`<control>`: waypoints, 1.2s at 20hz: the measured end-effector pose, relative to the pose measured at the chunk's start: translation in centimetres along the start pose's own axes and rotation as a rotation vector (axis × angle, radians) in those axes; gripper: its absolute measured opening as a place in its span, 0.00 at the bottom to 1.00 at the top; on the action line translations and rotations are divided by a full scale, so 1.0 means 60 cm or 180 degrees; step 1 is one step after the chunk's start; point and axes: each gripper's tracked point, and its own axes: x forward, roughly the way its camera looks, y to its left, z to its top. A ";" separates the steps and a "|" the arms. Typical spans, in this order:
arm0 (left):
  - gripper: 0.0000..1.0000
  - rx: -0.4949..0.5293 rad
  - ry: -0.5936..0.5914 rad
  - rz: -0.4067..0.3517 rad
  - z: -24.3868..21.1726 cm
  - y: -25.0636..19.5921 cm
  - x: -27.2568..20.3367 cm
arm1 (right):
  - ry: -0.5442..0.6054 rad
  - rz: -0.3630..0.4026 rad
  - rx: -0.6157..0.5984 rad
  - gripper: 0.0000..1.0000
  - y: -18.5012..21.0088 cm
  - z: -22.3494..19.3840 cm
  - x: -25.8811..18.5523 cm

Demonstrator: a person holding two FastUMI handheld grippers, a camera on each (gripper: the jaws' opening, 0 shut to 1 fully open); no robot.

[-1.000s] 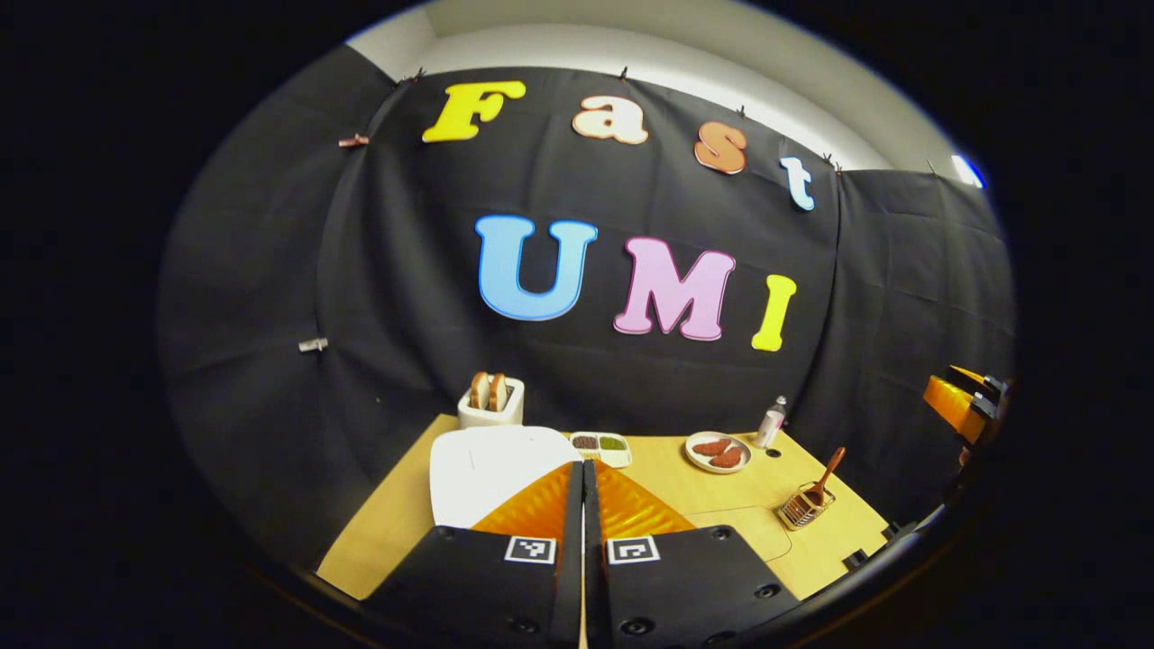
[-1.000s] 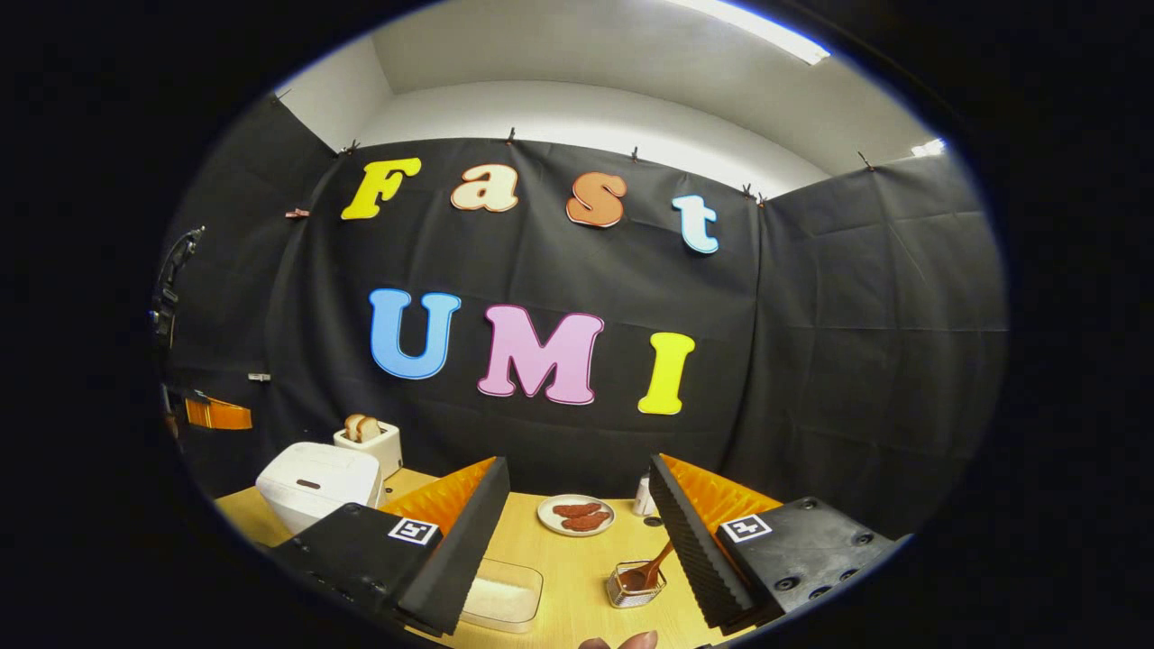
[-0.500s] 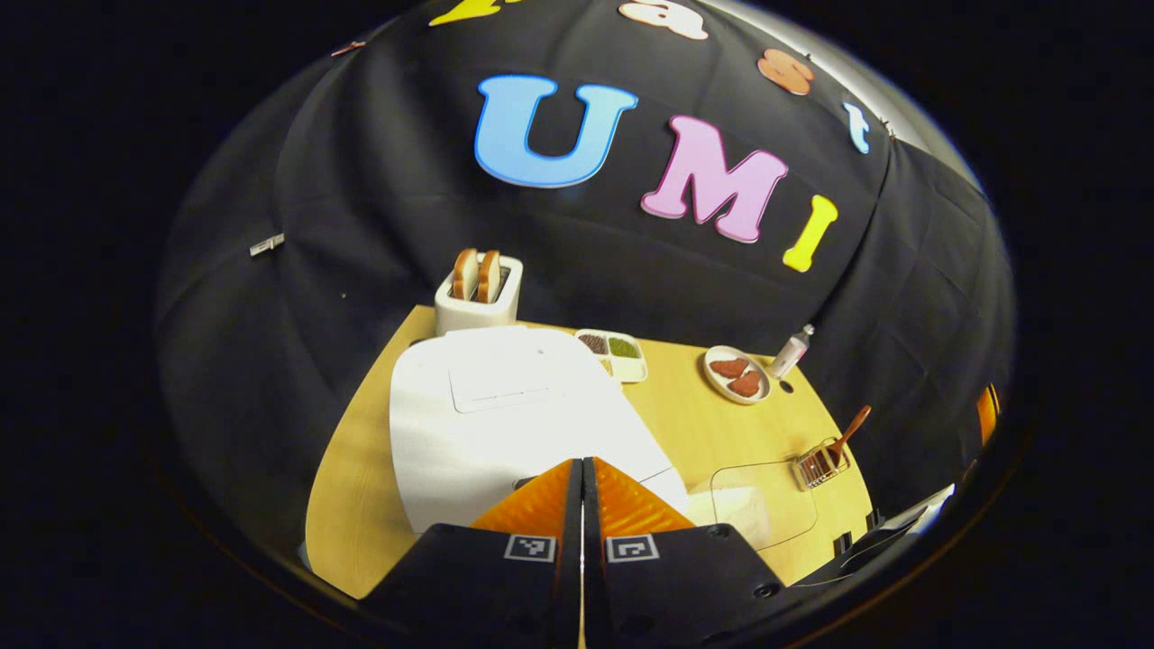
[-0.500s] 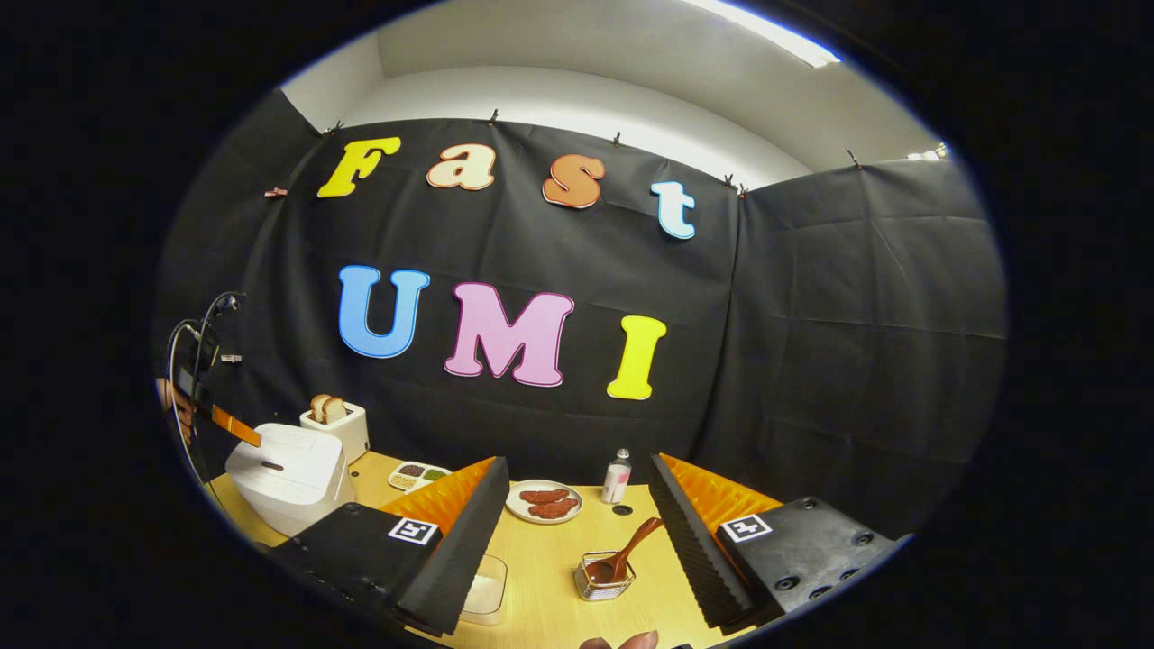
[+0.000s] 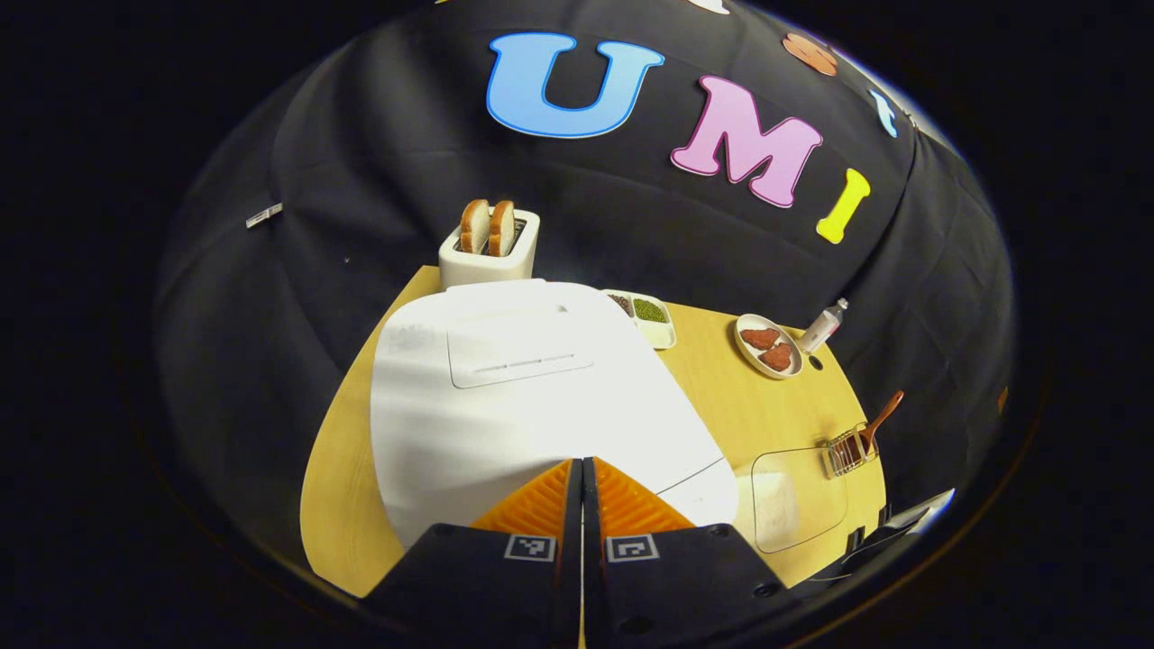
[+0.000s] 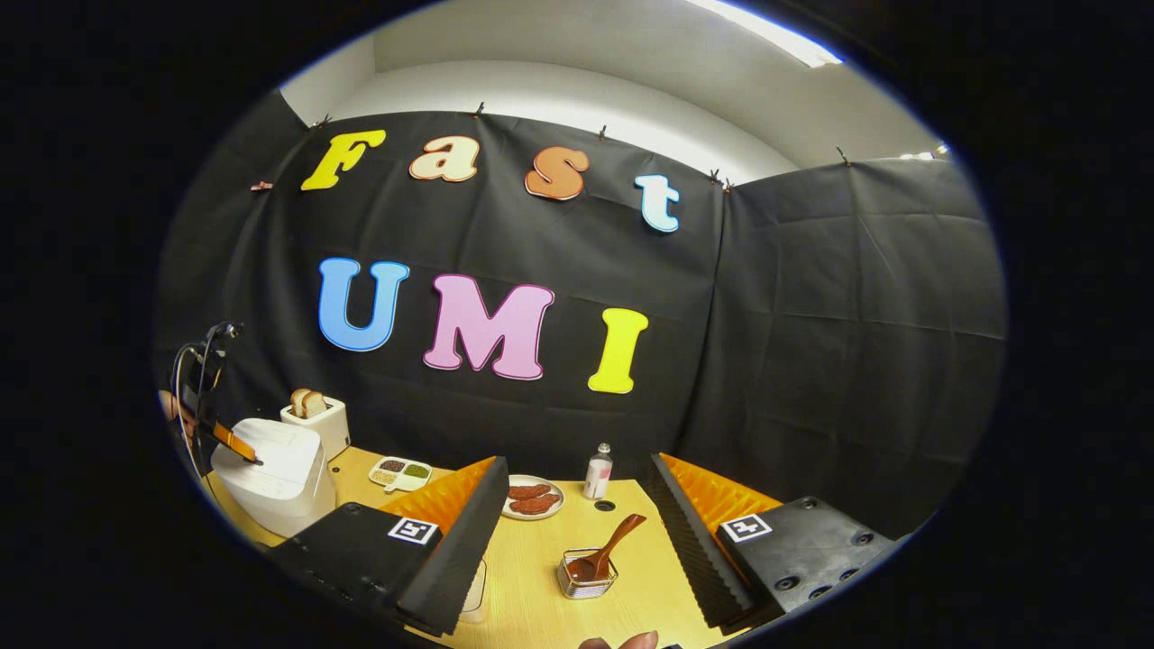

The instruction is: Close the left gripper, press the button to open the rice cooker; take a wooden spoon from the chopstick holder with the right hand, scoop a spoonful of rice and pour it into the rice cooker, then put the wooden spoon back into the chopstick holder.

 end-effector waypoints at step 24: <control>0.90 0.0579 -0.2227 0.0506 0.190 -0.095 -0.286 | 0.0027 -0.0029 0.0008 0.98 -0.070 -0.032 -0.010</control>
